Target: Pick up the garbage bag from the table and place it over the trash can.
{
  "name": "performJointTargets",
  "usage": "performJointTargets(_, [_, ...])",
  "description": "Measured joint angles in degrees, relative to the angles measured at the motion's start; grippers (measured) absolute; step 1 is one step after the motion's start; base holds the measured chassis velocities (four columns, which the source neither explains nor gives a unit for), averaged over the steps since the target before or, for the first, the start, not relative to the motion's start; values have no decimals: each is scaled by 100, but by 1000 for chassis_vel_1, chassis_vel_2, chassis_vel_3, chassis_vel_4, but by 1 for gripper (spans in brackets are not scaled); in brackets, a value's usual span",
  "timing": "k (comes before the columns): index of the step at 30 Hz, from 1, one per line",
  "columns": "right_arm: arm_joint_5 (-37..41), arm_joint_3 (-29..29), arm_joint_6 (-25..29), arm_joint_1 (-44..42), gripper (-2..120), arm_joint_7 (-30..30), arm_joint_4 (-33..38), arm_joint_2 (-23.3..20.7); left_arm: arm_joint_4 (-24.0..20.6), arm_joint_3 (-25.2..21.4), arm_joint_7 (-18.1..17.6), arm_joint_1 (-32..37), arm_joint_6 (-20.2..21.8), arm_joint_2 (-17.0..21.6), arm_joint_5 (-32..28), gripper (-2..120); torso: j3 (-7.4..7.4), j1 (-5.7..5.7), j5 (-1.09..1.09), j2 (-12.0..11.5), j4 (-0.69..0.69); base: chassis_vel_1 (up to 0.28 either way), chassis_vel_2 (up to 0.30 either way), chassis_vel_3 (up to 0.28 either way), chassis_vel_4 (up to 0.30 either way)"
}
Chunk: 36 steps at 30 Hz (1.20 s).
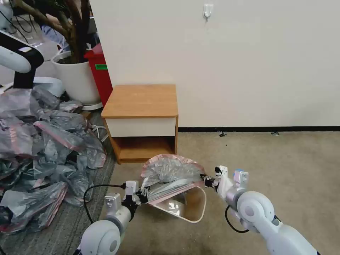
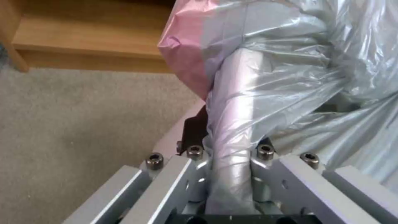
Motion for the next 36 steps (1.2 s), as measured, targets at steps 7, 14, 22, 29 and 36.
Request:
performJointTargets(7, [-94, 87, 14, -239, 0, -2, 91, 24, 84, -9, 0, -39, -63, -75, 26, 6, 0, 0, 0, 0, 0, 0, 0, 0, 0])
performJointTargets(14, [-183, 208, 18, -550, 0, -2, 244, 76, 161, -10, -35, -81, -157, -113, 51, 6, 0, 0, 0, 0, 0, 0, 0, 0, 0])
performJointTargets(22, [-248, 290, 14, -847, 0, -1, 438, 114, 246, 6, -171, -162, -262, -120, 56, 6, 0, 0, 0, 0, 0, 0, 0, 0, 0])
performJointTargets(29, [-289, 331, 6, -1012, 0, -9, 479, 143, 339, 28, -191, -285, -335, -137, 44, 6, 0, 0, 0, 0, 0, 0, 0, 0, 0])
performJointTargets(36, [-315, 342, -4, -1098, 0, -20, 498, 151, 375, 84, -209, -362, -357, -155, 29, 6, 0, 0, 0, 0, 0, 0, 0, 0, 0])
